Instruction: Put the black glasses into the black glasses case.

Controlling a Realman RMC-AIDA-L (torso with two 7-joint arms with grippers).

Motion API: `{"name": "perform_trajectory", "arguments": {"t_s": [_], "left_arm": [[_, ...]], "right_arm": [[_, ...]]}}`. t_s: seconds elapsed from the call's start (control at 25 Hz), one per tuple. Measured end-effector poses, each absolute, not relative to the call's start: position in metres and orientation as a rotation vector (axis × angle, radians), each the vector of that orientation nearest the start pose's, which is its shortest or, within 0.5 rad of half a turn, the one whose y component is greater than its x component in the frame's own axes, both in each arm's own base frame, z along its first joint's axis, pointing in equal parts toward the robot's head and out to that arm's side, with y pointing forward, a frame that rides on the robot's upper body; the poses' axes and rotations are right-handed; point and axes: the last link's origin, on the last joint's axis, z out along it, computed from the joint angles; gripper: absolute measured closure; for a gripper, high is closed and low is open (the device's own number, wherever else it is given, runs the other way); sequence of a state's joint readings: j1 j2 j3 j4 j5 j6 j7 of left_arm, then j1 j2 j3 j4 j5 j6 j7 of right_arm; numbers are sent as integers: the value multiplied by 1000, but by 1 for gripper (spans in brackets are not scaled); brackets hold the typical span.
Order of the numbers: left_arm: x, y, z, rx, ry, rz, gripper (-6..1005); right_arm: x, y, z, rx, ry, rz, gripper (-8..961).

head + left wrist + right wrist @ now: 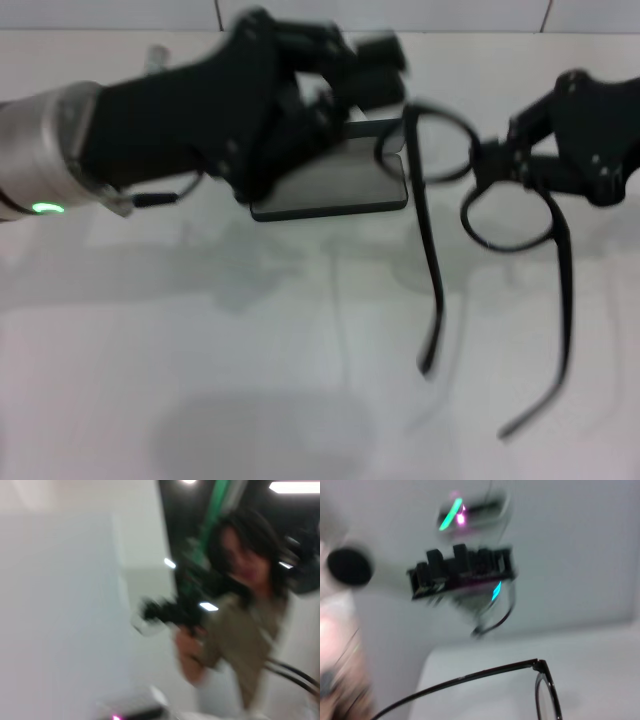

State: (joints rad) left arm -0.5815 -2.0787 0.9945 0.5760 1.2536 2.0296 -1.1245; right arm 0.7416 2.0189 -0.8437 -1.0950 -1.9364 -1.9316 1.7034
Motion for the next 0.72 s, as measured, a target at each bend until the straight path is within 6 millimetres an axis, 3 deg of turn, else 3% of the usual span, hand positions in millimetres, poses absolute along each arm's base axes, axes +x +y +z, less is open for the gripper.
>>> {"name": "perform_trajectory", "arguments": {"t_s": [0.12,0.36,0.52,0.72], "left_arm": [[-160,298,40,-2504,136,-1789,873],[-159,298,42,-2447,101,-1847,915],[-158,300,31,-2458,7,-1896,948],[-150,301,23,-2518,15,-1899,973]], "right_arm": [[143,345,68,-2967,86,795,904],[167,335,48,-2790,99,967,904],[174,336,40,-2691,123,1171,904],[170,340,40,-2643,81,1258,905]]}}
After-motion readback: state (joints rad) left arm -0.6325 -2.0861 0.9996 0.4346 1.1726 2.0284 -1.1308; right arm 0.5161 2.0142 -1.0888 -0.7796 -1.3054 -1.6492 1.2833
